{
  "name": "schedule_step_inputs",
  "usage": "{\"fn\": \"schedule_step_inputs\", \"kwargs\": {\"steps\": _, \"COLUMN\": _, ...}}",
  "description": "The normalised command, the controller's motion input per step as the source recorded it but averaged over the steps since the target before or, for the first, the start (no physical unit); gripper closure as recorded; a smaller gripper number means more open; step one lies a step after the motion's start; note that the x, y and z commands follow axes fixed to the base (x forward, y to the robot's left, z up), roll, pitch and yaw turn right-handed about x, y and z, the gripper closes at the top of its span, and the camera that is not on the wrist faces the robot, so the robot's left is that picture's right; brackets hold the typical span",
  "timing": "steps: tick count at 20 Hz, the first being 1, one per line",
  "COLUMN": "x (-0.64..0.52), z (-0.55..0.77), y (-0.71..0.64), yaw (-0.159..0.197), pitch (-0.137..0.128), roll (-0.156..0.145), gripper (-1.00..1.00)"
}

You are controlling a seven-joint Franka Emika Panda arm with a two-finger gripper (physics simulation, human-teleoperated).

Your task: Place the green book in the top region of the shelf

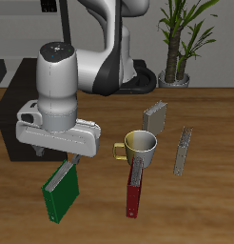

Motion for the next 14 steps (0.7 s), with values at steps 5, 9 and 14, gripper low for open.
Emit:
{"fn": "schedule_step_inputs", "kwargs": {"steps": 5, "x": 0.12, "z": -0.25, "y": 0.09, "yaw": -0.037, "pitch": 0.018, "roll": 0.006, "gripper": -1.00}}
{"fn": "schedule_step_inputs", "kwargs": {"steps": 9, "x": 0.11, "z": -0.38, "y": 0.21, "yaw": 0.013, "pitch": 0.047, "roll": 0.011, "gripper": -1.00}}
{"fn": "schedule_step_inputs", "kwargs": {"steps": 14, "x": 0.07, "z": -0.33, "y": 0.07, "yaw": -0.040, "pitch": 0.034, "roll": -0.016, "gripper": -1.00}}
